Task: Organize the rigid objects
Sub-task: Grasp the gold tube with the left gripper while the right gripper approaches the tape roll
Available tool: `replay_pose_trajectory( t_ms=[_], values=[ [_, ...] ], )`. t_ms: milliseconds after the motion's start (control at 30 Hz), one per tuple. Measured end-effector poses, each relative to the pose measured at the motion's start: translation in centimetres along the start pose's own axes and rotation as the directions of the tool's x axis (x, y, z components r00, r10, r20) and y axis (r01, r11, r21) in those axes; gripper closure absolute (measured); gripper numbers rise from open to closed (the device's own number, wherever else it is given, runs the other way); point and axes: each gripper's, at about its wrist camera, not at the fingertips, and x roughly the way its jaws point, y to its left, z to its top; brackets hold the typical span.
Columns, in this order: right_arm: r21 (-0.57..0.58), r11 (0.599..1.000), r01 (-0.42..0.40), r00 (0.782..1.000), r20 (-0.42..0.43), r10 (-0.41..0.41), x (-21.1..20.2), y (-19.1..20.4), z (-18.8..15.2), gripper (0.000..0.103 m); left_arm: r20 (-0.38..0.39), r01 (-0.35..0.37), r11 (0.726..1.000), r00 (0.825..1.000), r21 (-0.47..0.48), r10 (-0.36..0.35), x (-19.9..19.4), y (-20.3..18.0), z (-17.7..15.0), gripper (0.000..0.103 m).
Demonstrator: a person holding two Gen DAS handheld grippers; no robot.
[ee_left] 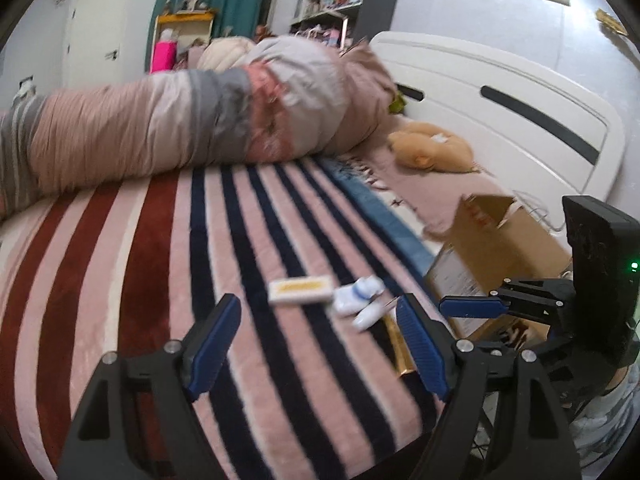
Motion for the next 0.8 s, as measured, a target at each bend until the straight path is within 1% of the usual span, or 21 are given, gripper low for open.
replay_pose_trajectory(
  t_ms=[67,167,200,267,300,400,433,467,500,600,633,667,733,800],
  values=[
    [0.033,0.999,0.029,0.999,-0.045,-0.027,2.1,-0.4,-0.6,0.058,-0.021,0.005,1.0,1.0,-0.021,-0.006,1.1,1.2,-1.1,0.026],
    [0.075,0.992,0.104,0.99,-0.103,-0.096,4.8,-1.4,-2.0,0.058,-0.044,0.014,0.999,0.999,-0.044,-0.016,2.5,2.3,-2.6,0.026],
    [0.086,0.987,0.134,0.986,-0.116,-0.124,5.4,-1.9,-2.5,0.058,-0.051,0.019,0.999,0.998,-0.05,-0.022,2.9,2.5,-3.1,0.026],
    [0.106,0.966,0.235,0.967,-0.123,-0.222,6.5,-2.5,-3.6,0.058,-0.059,0.03,0.998,0.998,-0.054,-0.033,3.6,2.7,-3.9,0.026],
    [0.118,0.957,0.263,0.96,-0.125,-0.249,6.9,-2.8,-4.1,0.058,-0.064,0.036,0.998,0.997,-0.06,-0.039,3.9,2.8,-4.2,0.026],
    [0.182,0.944,0.276,0.956,-0.156,-0.249,8.1,-4.1,-5.3,0.059,-0.074,0.052,0.996,0.996,-0.072,-0.057,4.6,2.8,-4.8,0.026],
    [0.192,0.941,0.278,0.955,-0.159,-0.25,8.4,-4.4,-5.4,0.061,-0.078,0.055,0.996,0.995,-0.077,-0.061,4.8,2.9,-4.9,0.026],
    [0.199,0.94,0.278,0.955,-0.16,-0.249,8.7,-4.7,-5.7,0.072,-0.081,0.057,0.995,0.995,-0.08,-0.064,5.0,2.9,-5.1,0.026],
    [0.202,0.94,0.276,0.956,-0.162,-0.246,8.8,-5.0,-5.8,0.076,-0.084,0.06,0.995,0.994,-0.082,-0.067,5.1,2.9,-5.2,0.026],
    [0.221,0.943,0.249,0.964,-0.145,-0.221,9.0,-5.5,-6.0,0.083,-0.089,0.067,0.994,0.993,-0.087,-0.075,5.3,3.1,-5.4,0.026],
    [0.214,0.952,0.22,0.971,-0.139,-0.194,9.0,-5.3,-5.9,0.088,-0.089,0.069,0.994,0.993,-0.09,-0.077,5.4,3.1,-5.5,0.026],
    [0.215,0.958,0.19,0.977,-0.137,-0.163,9.1,-4.9,-5.8,0.089,-0.09,0.07,0.993,0.993,-0.092,-0.078,5.4,3.1,-5.4,0.026],
    [0.218,0.971,0.095,0.989,-0.13,-0.068,9.4,-3.9,-5.6,0.089,-0.09,0.07,0.993,0.993,-0.097,-0.079,5.5,3.2,-5.4,0.026],
    [0.206,0.978,0.03,0.993,-0.119,-0.005,10.3,-2.4,-4.9,0.089,-0.091,0.065,0.993,0.993,-0.103,-0.074,5.5,3.4,-5.4,0.026]
  ],
)
